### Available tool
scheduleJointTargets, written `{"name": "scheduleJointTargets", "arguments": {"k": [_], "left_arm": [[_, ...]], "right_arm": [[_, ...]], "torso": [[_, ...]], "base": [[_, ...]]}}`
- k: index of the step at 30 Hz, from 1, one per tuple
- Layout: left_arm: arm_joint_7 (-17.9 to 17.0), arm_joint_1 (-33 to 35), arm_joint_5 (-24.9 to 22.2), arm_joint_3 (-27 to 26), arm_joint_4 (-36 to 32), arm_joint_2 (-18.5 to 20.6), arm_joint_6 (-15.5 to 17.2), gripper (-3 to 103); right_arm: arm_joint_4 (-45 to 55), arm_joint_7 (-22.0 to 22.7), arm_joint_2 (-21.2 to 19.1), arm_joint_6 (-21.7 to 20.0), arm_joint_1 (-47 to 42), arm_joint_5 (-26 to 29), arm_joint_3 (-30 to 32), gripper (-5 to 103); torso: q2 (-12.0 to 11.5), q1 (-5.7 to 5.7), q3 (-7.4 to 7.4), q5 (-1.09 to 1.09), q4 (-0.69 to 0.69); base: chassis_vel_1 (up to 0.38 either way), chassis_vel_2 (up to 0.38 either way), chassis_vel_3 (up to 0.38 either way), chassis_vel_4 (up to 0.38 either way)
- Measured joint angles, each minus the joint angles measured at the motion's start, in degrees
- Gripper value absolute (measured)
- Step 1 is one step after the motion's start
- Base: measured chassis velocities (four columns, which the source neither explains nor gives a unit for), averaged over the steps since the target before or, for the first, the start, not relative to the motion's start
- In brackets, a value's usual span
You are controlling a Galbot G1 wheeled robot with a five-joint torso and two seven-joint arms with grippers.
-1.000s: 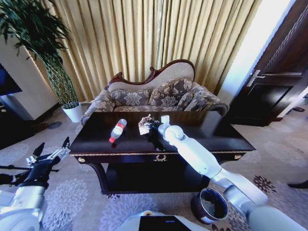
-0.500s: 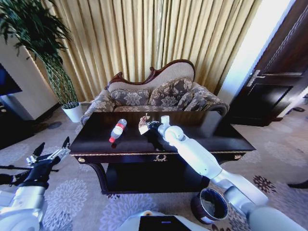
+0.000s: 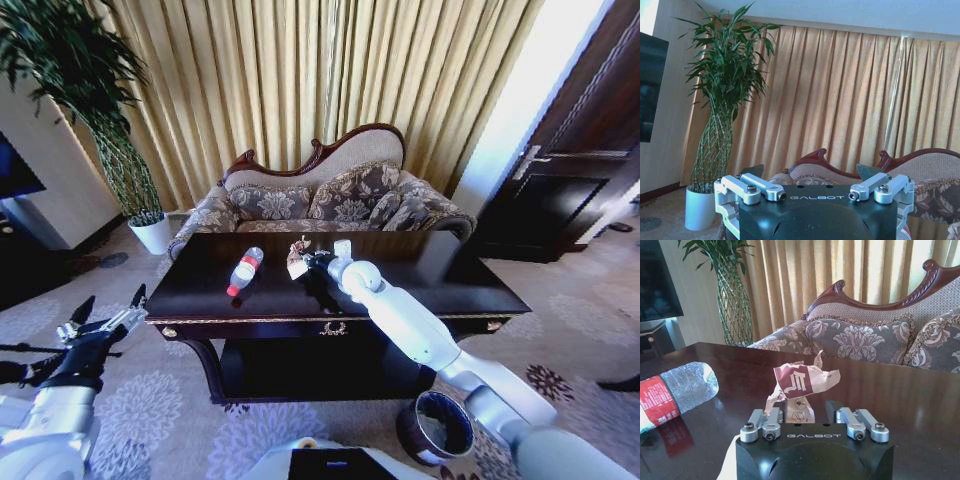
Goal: Move to the front of the table and place the trash on the table into the trash bin.
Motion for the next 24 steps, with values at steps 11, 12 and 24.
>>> {"name": "scheduleJointTargets", "arguments": {"k": [11, 12, 24], "left_arm": [[-0.01, 0.04, 0.18, 0.03, 0.0, 0.01, -0.07, 100], [0.02, 0.06, 0.2, 0.02, 0.0, -0.01, -0.17, 100], [0.29, 0.32, 0.3, -0.08, 0.0, -0.41, -0.92, 100]], "right_arm": [[-0.24, -0.23, -0.21, -0.08, 0.3, -0.11, -0.11, 34], [-0.36, -0.24, -0.24, -0.07, 0.32, -0.12, -0.14, 31], [-0.57, -0.35, 0.16, 0.2, 0.54, -0.14, -0.15, 27]], "torso": [[0.0, 0.0, 0.0, 0.0, 0.0], [0.0, 0.0, 0.0, 0.0, 0.0], [0.0, -0.01, 0.0, 0.0, 0.0]], "base": [[0.0, 0.0, 0.0, 0.0], [0.0, 0.0, 0.0, 0.0], [0.0, 0.0, 0.0, 0.0]]}}
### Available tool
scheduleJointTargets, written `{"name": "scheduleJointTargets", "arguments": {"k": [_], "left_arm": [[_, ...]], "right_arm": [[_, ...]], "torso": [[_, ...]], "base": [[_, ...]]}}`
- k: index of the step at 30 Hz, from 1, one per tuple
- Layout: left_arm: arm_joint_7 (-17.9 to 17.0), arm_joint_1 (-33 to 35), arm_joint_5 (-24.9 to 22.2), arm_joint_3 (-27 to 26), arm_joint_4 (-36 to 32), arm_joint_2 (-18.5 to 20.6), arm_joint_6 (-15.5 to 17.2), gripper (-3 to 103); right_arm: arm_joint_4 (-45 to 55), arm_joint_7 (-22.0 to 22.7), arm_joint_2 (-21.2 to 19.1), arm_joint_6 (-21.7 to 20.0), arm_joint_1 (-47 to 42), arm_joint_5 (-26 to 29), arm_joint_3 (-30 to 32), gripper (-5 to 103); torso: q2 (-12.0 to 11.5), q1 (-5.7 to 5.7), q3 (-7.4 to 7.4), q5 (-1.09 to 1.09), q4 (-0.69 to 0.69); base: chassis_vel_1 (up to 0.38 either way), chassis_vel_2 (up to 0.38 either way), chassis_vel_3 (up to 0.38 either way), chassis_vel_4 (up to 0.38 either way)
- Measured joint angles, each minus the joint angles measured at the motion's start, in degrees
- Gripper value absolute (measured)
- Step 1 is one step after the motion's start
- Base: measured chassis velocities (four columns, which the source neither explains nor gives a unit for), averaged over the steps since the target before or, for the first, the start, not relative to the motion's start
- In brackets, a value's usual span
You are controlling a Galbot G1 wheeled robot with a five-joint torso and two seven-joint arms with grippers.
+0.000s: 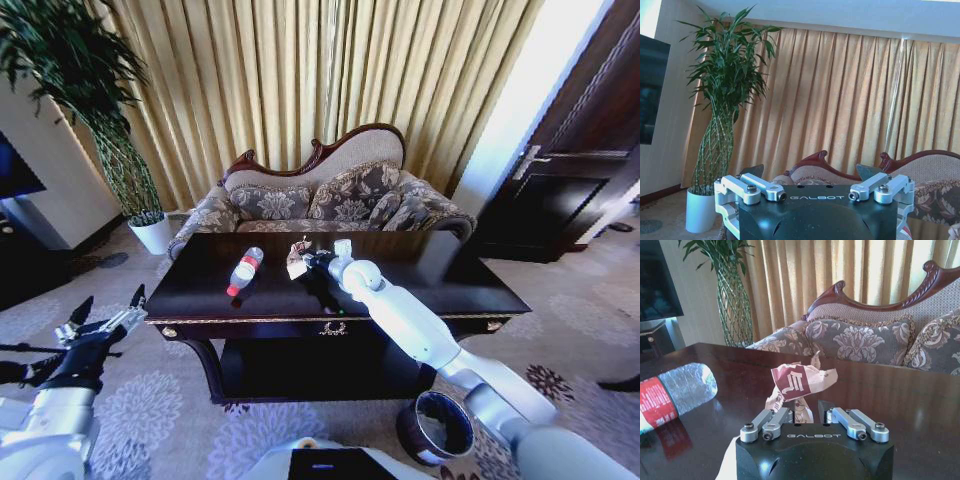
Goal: Move to the front of the table and place the trash on the table into the trash bin.
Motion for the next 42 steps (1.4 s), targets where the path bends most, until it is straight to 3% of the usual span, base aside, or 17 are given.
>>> {"name": "scheduleJointTargets", "arguments": {"k": [6, 8, 12, 15, 18, 20, 22, 24, 27, 30, 33, 36, 38, 41, 42], "left_arm": [[0.31, 0.05, 0.02, -0.02, 0.0, -0.39, -0.15, 100], [0.53, 0.1, 0.03, 0.01, 0.0, -0.53, -0.24, 100], [0.62, 0.11, 0.04, 0.0, 0.0, -0.53, -0.32, 100], [0.62, 0.1, 0.04, -0.03, 0.0, -0.48, -0.35, 100], [0.64, 0.06, 0.04, -0.03, 0.0, -0.47, -0.36, 100], [0.65, 0.05, 0.04, 0.0, 0.0, -0.47, -0.37, 100], [0.68, 0.04, 0.04, 0.09, 0.0, -0.57, -0.38, 100], [0.68, 0.04, 0.04, 0.09, 0.0, -0.59, -0.39, 100], [0.71, 0.05, 0.04, 0.09, 0.0, -0.63, -0.44, 100], [0.71, 0.05, 0.01, 0.07, 0.0, -0.61, -0.62, 100], [0.71, 0.05, 0.0, 0.02, 0.0, -0.59, -0.73, 100], [0.72, 0.04, -0.01, 0.0, 0.0, -0.64, -0.79, 100], [0.72, 0.04, -0.02, 0.0, 0.0, -0.66, -0.79, 100], [0.73, -0.01, -0.02, 0.12, 0.0, -0.75, -0.81, 100], [0.73, -0.01, -0.02, 0.12, 0.0, -0.75, -0.81, 100]], "right_arm": [[-0.06, -0.07, 0.22, 0.07, 0.12, 0.0, -0.09, 18], [-0.07, -0.08, 0.23, 0.08, 0.13, -0.01, -0.15, 23], [-0.02, -0.08, 0.27, 0.09, 0.13, -0.05, -0.19, 37], [0.04, -0.08, 0.31, 0.09, 0.21, -0.07, -0.25, 43], [0.07, -0.08, 0.48, 0.09, 0.37, -0.08, -0.33, 60], [0.07, -0.08, 0.53, 0.09, 0.43, -0.08, -0.36, 60], [0.06, -0.08, 0.79, 0.1, 0.68, -0.09, -0.56, 75], [0.02, -0.08, 0.87, 0.1, 0.76, -0.08, -0.62, 75], [-0.61, -0.07, 1.51, 0.1, 1.17, -0.08, -0.94, 91], [-1.36, -0.06, 2.17, 0.1, 1.41, -0.14, -1.02, 99], [-1.79, -0.06, 2.49, 0.1, 1.53, -0.3, -1.08, 101], [-2.58, -0.05, 3.01, 0.14, 1.75, -0.55, -1.11, 86], [-2.66, -0.06, 3.08, 0.17, 1.77, -0.56, -1.11, 86], [-3.16, -0.05, 3.33, 0.75, 1.85, -0.71, -1.1, 70], [-3.16, -0.05, 3.33, 0.75, 1.85, -0.71, -1.1, 70]], "torso": [[0.0, 0.0, 0.0, 0.0, 0.0], [0.0, 0.0, 0.0, 0.0, 0.0], [0.0, 0.0, 0.0, 0.0, 0.0], [0.0, 0.0, 0.0, 0.0, 0.0], [0.0, 0.0, 0.0, 0.0, 0.0], [0.0, 0.0, 0.0, 0.0, 0.0], [0.0, 0.0, 0.0, 0.0, 0.0], [0.0, 0.0, 0.0, 0.0, 0.0], [0.0, 0.0, 0.0, 0.0, 0.0], [0.0, 0.0, 0.0, 0.0, 0.01], [0.0, 0.0, 0.0, 0.0, 0.0], [0.0, 0.01, 0.0, 0.0, 0.0], [0.0, 0.01, 0.0, 0.0, 0.0], [0.0, 0.01, 0.0, 0.0, 0.0], [0.0, 0.01, 0.0, 0.0, 0.0]], "base": [[0.0, 0.0, 0.0, 0.0], [0.0, 0.0, 0.0, 0.0], [0.0, 0.0, 0.0, 0.0], [0.0, 0.0, 0.0, 0.0], [0.0, 0.0, 0.0, 0.0], [0.0, 0.0, 0.0, 0.0], [0.0, 0.0, 0.0, 0.0], [0.0, 0.0, 0.0, 0.0], [0.0, 0.0, 0.0, 0.0], [0.0, 0.0, 0.0, 0.0], [0.0, 0.0, 0.0, 0.0], [0.0, 0.0, 0.0, 0.0], [0.0, 0.0, 0.0, 0.0], [0.0, 0.0, 0.0, 0.0], [0.0, 0.0, 0.0, 0.0]]}}
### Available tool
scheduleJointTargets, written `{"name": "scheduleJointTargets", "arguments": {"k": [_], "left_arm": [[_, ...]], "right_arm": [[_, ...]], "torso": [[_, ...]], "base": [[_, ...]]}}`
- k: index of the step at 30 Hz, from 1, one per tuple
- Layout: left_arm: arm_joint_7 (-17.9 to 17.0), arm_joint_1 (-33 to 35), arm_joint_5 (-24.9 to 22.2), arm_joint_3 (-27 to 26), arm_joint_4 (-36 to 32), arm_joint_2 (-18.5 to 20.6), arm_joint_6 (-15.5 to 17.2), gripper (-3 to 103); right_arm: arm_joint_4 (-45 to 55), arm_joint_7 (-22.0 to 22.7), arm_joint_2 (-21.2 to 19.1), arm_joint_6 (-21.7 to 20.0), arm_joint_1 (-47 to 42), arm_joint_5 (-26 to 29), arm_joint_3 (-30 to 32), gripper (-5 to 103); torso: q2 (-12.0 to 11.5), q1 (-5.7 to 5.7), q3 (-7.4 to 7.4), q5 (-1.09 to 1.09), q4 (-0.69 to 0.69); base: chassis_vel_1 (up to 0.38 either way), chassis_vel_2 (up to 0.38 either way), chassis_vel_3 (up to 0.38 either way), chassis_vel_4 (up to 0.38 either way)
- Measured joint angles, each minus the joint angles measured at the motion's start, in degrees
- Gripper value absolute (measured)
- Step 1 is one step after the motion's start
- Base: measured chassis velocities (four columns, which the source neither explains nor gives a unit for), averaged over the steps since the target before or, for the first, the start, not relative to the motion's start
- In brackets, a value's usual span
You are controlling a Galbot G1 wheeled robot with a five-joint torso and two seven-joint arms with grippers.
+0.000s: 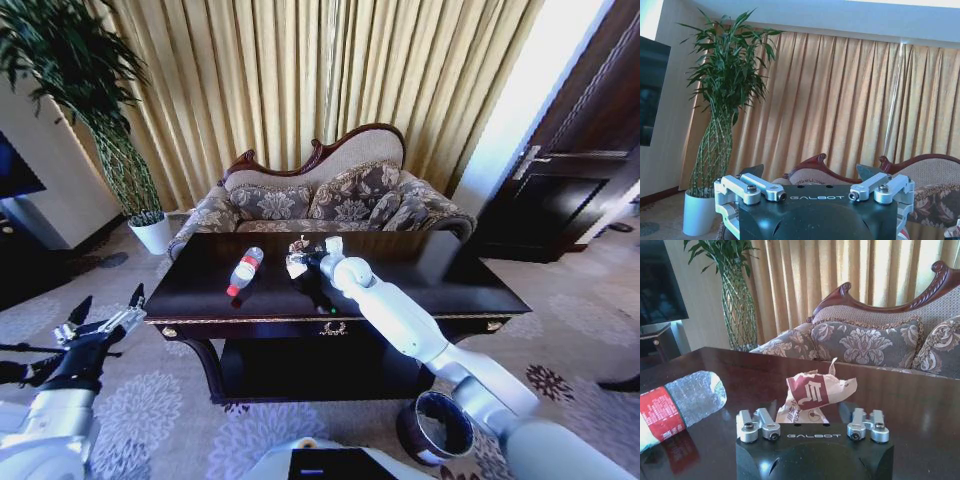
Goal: Move to the front of the table and place the trash on the table into the trash bin.
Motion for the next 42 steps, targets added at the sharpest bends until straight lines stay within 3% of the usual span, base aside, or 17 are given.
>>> {"name": "scheduleJointTargets", "arguments": {"k": [3, 4, 6, 8, 12, 14, 15, 17, 20, 34, 42], "left_arm": [[0.03, 0.0, 0.0, 0.02, 0.0, -0.01, -0.05, 100], [0.03, 0.0, 0.0, 0.02, 0.0, -0.01, -0.05, 100], [0.04, 0.0, 0.01, -0.01, 0.0, 0.01, -0.09, 100], [0.05, 0.0, 0.01, -0.02, 0.0, 0.02, -0.14, 100], [0.07, 0.01, 0.03, -0.02, 0.0, 0.02, -0.24, 100], [0.07, 0.02, 0.04, -0.02, 0.0, -0.01, -0.25, 100], [0.09, 0.02, 0.06, -0.02, 0.0, -0.08, -0.28, 100], [0.15, 0.05, 0.08, -0.02, 0.0, -0.21, -0.33, 100], [0.23, 0.19, 0.09, -0.05, 0.0, -0.34, -0.44, 100], [0.17, 0.33, 0.05, -0.28, 0.0, -0.33, -0.68, 100], [-0.44, -0.88, -0.29, 1.14, 0.0, 0.66, -0.21, 100]], "right_arm": [[-0.3, 0.0, 0.08, 0.37, 0.01, -0.12, 0.12, 54], [-0.3, 0.0, 0.08, 0.37, 0.01, -0.12, 0.12, 54], [-0.32, 0.0, 0.07, 0.45, 0.01, -0.17, 0.25, 43], [-0.32, 0.0, 0.06, 0.47, 0.01, -0.19, 0.29, 43], [-0.28, 0.0, -0.07, 0.56, -0.11, -0.24, 0.46, 21], [-0.25, 0.0, -0.1, 0.58, -0.16, -0.26, 0.47, 21], [-0.21, 0.0, -0.13, 0.61, -0.22, -0.28, 0.49, 10], [-0.19, 0.0, -0.14, 0.64, -0.29, -0.33, 0.5, 5], [-0.18, 0.0, -0.15, 0.7, -0.37, -0.5, 0.51, 1], [2.5, 0.63, -0.41, 1.89, -1.78, -0.68, 3.72, 0], [10.4, 2.32, -6.56, 5.49, -5.49, -3.32, 10.9, 0]], "torso": [[0.0, 0.0, 0.0, 0.0, 0.0], [0.0, 0.0, 0.0, 0.0, 0.0], [0.0, 0.0, 0.0, 0.0, 0.0], [0.0, 0.0, 0.0, 0.0, 0.0], [0.0, 0.0, 0.0, 0.0, 0.0], [0.0, 0.0, 0.0, 0.0, 0.0], [0.0, 0.0, 0.0, 0.0, 0.0], [0.0, 0.0, 0.0, 0.01, 0.0], [0.0, 0.0, 0.0, 0.0, 0.0], [0.0, 0.0, 0.0, 0.0, 0.0], [0.0, 0.0, 0.0, 0.02, 0.0]], "base": [[0.0, 0.0, 0.0, 0.0], [0.0, 0.0, 0.0, 0.0], [0.0, 0.0, 0.0, 0.0], [0.0, 0.0, 0.0, 0.0], [0.0, 0.0, 0.0, 0.0], [0.0, 0.0, 0.0, 0.0], [0.0, 0.0, 0.0, 0.0], [0.0, 0.0, 0.0, 0.0], [0.0, 0.0, 0.0, 0.0], [0.0, 0.0, 0.0, 0.0], [0.0, 0.0, 0.0, 0.0]]}}
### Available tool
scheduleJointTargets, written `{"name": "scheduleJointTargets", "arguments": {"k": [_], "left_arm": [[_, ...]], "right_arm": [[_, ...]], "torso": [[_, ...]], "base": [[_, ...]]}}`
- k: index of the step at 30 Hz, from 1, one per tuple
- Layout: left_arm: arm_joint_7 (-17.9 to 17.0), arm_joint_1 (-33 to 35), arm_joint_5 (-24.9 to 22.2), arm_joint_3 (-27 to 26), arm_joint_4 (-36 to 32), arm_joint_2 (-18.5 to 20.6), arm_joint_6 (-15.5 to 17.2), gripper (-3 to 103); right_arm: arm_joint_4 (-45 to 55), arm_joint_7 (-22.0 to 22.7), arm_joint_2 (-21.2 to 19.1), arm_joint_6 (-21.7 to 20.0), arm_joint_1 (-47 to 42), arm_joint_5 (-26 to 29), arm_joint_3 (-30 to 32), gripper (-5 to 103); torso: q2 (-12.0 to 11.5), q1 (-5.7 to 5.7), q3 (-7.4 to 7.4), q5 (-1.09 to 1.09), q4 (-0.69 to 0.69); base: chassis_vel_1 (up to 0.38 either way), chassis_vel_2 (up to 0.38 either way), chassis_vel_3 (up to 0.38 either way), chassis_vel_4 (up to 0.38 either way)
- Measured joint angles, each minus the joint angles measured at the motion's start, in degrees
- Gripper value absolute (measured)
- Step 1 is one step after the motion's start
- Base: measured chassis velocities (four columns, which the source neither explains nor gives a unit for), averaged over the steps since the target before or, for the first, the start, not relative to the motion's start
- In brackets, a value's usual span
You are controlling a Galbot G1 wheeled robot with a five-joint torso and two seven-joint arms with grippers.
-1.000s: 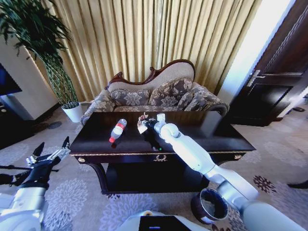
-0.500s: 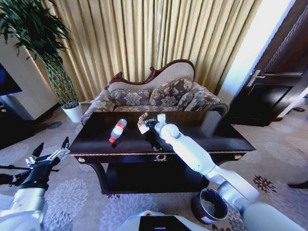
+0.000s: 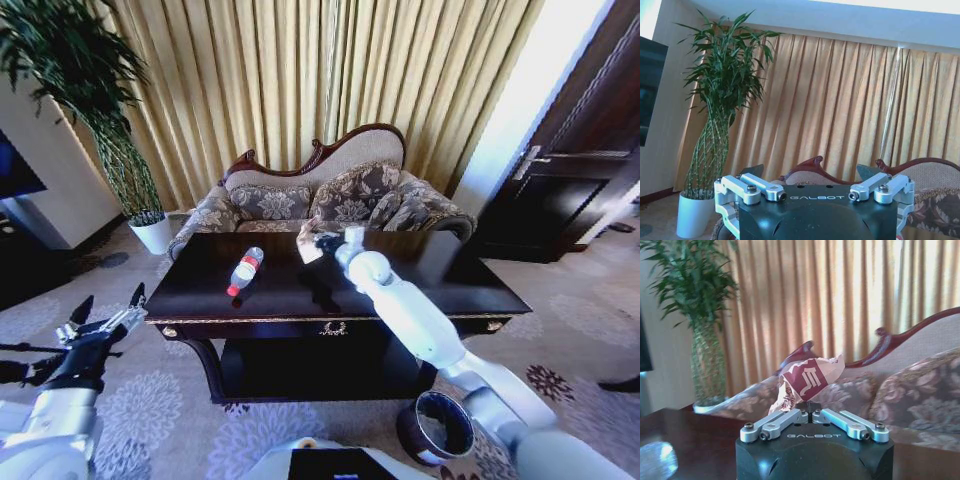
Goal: Move to the front of the table and place the trash on the table into the trash bin.
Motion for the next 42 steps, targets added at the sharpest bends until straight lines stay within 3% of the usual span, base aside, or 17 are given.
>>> {"name": "scheduleJointTargets", "arguments": {"k": [6, 10, 13, 16, 21, 29, 33, 42], "left_arm": [[-0.37, -0.18, -0.82, 0.0, 0.0, 1.11, 0.43, 100], [-0.78, -0.27, -1.25, 0.03, 0.0, 2.19, 0.79, 100], [-1.04, -0.33, -1.39, 0.26, -0.01, 2.47, 0.93, 100], [-1.18, -0.45, -1.52, 0.84, 0.0, 3.19, 1.29, 100], [-1.19, -1.14, -1.57, 1.54, 0.0, 4.01, 1.71, 100], [-2.31, -2.53, -3.15, 1.88, 0.0, 7.83, 3.66, 100], [-2.32, -2.44, -3.26, 1.79, 0.0, 8.07, 3.78, 100], [-1.7, -2.88, -3.55, 2.74, 0.0, 8.07, 3.89, 100]], "right_arm": [[4.69, 0.38, -4.32, 0.83, -5.77, 0.06, 5.96, 0], [11.41, -0.17, -9.9, 2.25, -15.86, 0.09, 15.02, 0], [14.39, -1.29, -11.32, 2.85, -20.09, 0.02, 19.19, 0], [20.35, -2.75, -12.68, 4.05, -29.42, -0.12, 27.81, 0], [23.93, -2.83, -12.27, 5.32, -37.47, -1.08, 33.45, 0], [27.93, -4.2, -6.18, 9.01, -51.95, -7.9, 43.81, 0], [30.84, -4.62, -4.35, 9.64, -57.1, -8.41, 46.82, 0], [34.25, -4.74, -4.49, 9.03, -57.37, -8.34, 47.28, 0]], "torso": [[0.0, 0.0, 0.0, -0.01, 0.02], [0.0, 0.0, 0.0, 0.01, -0.02], [0.0, -0.01, 0.0, 0.01, -0.01], [0.01, -0.01, -0.01, 0.0, -0.01], [0.01, -0.02, -0.01, 0.0, -0.01], [0.01, -0.01, -0.01, -0.01, 0.01], [0.01, -0.02, -0.01, -0.02, -0.02], [0.0, 0.0, 0.0, -0.02, 0.01]], "base": [[0.0, 0.0, 0.0, 0.0], [0.0, 0.0, 0.0, 0.0], [0.0, 0.0, 0.0, 0.0], [0.0, 0.0, 0.0, 0.0], [0.0, 0.0, 0.0, 0.0], [0.0, 0.0, 0.0, 0.0], [0.0, 0.0, 0.0, 0.0], [0.0, 0.0, 0.0, 0.0]]}}
